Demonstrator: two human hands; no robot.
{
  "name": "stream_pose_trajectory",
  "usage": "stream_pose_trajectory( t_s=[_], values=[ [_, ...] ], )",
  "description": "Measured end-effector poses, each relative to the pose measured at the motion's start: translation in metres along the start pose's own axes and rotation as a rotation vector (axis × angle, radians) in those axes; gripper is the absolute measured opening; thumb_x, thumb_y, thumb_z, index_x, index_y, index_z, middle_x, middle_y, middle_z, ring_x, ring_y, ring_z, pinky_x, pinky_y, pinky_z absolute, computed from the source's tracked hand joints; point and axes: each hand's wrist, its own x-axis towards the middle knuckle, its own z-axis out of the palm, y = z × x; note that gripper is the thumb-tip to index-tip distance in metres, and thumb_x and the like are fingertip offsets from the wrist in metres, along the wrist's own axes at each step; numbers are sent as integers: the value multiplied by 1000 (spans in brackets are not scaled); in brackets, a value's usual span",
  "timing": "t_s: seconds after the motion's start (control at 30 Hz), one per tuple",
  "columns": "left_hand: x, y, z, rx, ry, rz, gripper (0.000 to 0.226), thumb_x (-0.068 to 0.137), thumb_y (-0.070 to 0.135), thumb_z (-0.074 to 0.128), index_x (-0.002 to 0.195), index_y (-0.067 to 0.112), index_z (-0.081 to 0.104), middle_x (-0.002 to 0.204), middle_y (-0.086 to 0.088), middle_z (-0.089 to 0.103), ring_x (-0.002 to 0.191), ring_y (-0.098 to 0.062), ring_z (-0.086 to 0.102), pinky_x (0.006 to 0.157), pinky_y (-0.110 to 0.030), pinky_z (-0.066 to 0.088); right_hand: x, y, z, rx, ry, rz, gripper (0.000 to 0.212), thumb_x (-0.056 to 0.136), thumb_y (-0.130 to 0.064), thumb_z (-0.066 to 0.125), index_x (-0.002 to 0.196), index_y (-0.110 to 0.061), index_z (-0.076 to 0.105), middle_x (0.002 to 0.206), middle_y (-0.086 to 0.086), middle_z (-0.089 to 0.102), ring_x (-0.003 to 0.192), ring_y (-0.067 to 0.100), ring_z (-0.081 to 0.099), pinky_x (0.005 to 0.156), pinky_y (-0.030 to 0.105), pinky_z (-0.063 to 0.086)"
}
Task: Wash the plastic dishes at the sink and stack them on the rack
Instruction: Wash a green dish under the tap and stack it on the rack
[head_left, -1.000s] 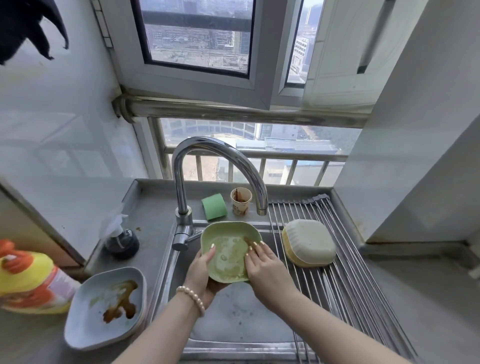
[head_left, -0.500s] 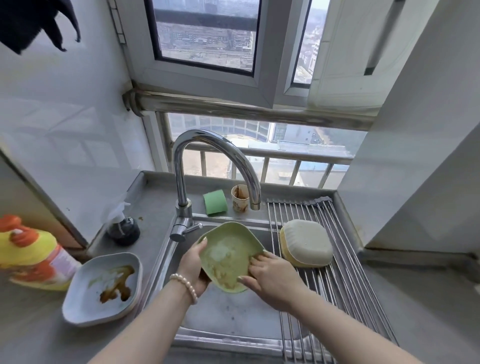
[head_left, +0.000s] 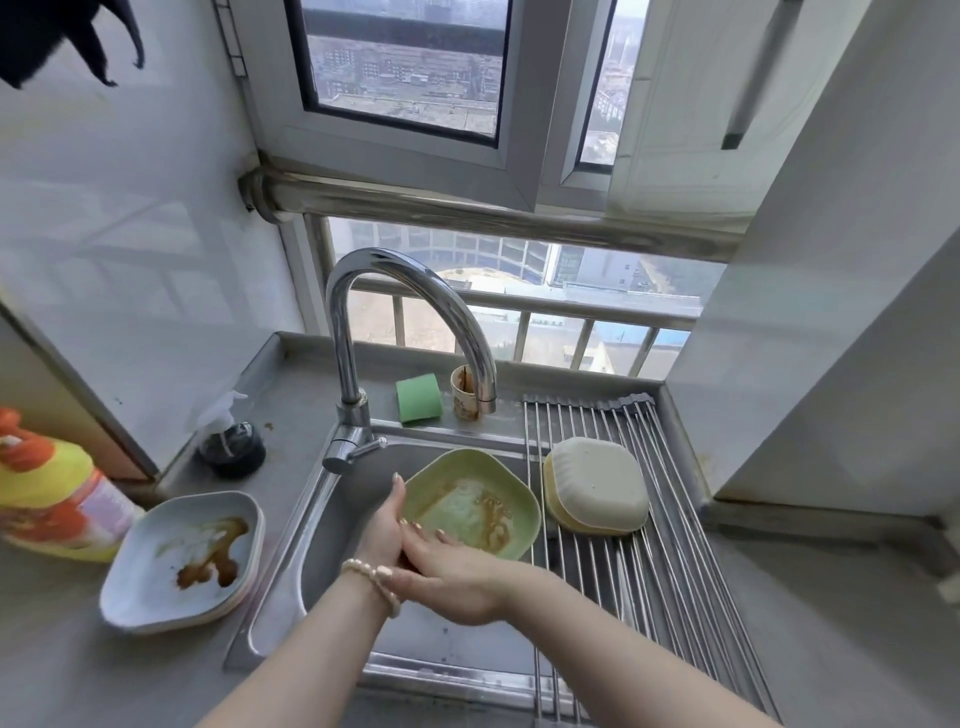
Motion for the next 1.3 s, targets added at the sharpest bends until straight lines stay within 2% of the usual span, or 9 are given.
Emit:
stream_pose_trajectory(
  t_s=[0.13, 0.23, 0.37, 0.6, 0.77, 0.87, 0.97, 1.13, 1.3],
  values=[
    [4, 14, -10, 42, 27, 10, 77, 93, 62, 35, 118, -7, 59, 112, -30, 65, 104, -42, 62, 87, -49, 49, -27, 31, -1, -398, 15, -81, 48, 100, -34, 44, 145, -18, 36, 156, 1, 26, 143, 24, 25, 117, 39, 20],
    [2, 26, -11, 132, 48, -1, 72, 95, 59, 35, 111, -5, 63, 104, -27, 68, 96, -38, 66, 79, -46, 51, -36, 57, -4, -601, 276, -181, 23, 83, -31, 68, 102, -18, 72, 119, -3, 67, 110, 15, 64, 96, 31, 50],
    [-5, 23, -5, 73, 47, -8, 59, 99, 48, 36, 110, -4, 63, 99, -24, 70, 96, -37, 64, 79, -46, 50, -29, 72, -5, -712, 492, -120, 28, 47, -25, 89, 64, -19, 68, 66, -5, 67, 68, 14, 66, 87, 27, 54],
    [-30, -9, -3, -107, 9, 103, 29, 93, 12, 43, 107, -5, 62, 93, -22, 71, 89, -37, 65, 73, -43, 50, -21, 38, 21, -565, 609, -115, 39, 19, -2, 73, 43, -20, 47, 40, -7, 45, 34, 13, 44, 36, 15, 30],
    [-20, 11, -25, 103, 110, 220, 23, 101, 13, 43, 119, 14, 57, 105, -20, 68, 92, -39, 67, 72, -52, 56, -16, 55, 39, -549, 677, -229, 30, 55, -11, 82, 54, -20, 53, 47, -8, 50, 40, 13, 48, 38, 20, 41],
    [-17, 22, -31, 215, 39, 174, 27, 103, 17, 38, 124, 22, 54, 106, -16, 67, 91, -34, 66, 79, -54, 54, -20, 49, 26, -564, 535, -91, 58, 84, -66, 47, 84, -13, 71, 84, 1, 72, 81, 18, 68, 80, 33, 57],
    [-18, 21, -27, 239, 5, 136, 25, 103, 20, 38, 123, 22, 53, 109, -16, 67, 95, -34, 65, 83, -52, 52, -19, 25, 7, -613, 277, 215, 124, 66, -91, 15, 148, 2, 23, 154, 19, 24, 145, 29, 18, 120, 44, 3],
    [-20, 20, -22, 151, -53, 113, 22, 104, 22, 35, 108, 17, 56, 103, -16, 66, 91, -31, 64, 82, -45, 52, -4, 6, -8, -388, 59, 161, 98, 84, -44, 61, 153, -25, -5, 159, 10, -15, 146, 25, -13, 117, 42, -13],
    [-12, 29, -25, 3, -74, 104, 20, 101, 9, 37, 107, 9, 56, 96, -22, 63, 85, -37, 63, 65, -44, 55, -2, -4, 10, -183, 252, -12, 51, 89, -7, 53, 136, -26, 52, 145, 5, 47, 133, 25, 41, 112, 38, 31]
  ],
)
